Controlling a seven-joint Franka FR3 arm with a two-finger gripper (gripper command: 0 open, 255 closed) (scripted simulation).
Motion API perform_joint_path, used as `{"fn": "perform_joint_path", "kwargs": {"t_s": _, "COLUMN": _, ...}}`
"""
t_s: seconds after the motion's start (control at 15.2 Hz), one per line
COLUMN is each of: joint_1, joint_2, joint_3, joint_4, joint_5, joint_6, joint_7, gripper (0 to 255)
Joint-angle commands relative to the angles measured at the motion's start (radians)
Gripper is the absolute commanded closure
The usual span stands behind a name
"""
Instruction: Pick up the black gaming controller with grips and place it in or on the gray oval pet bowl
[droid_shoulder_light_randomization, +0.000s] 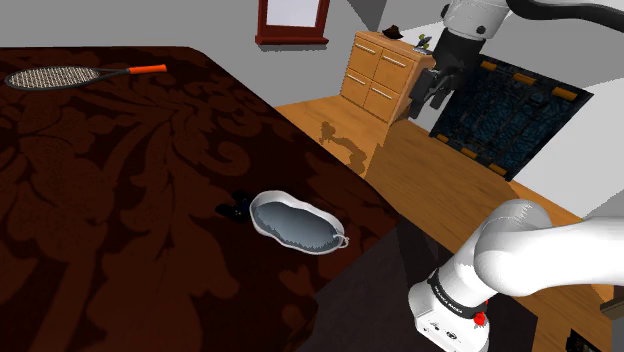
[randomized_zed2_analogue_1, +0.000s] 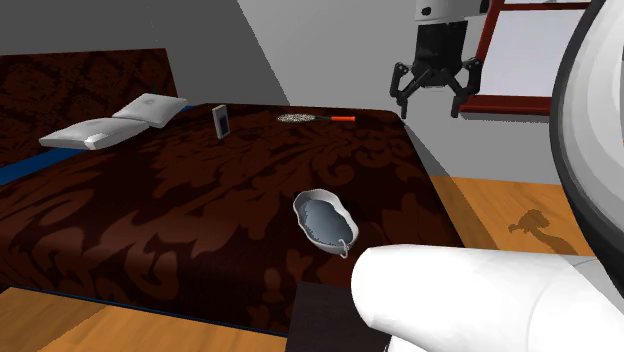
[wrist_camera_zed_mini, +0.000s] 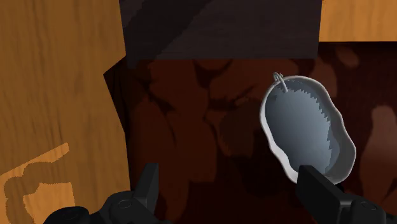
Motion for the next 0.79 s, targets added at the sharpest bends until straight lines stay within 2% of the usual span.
{"fn": "perform_joint_path", "kwargs": {"t_s": 0.0, "joint_1": 0.0, "joint_2": 0.0, "joint_3": 0.0, "joint_4": 0.0, "joint_5": 0.0, "joint_6": 0.0, "joint_7": 0.0, "gripper": 0}}
{"fn": "perform_joint_path", "kwargs": {"t_s": 0.73, "joint_1": 0.03, "joint_2": 0.228, "joint_3": 0.126, "joint_4": -0.099, "joint_5": 0.051, "joint_6": 0.315, "joint_7": 0.163, "gripper": 0}}
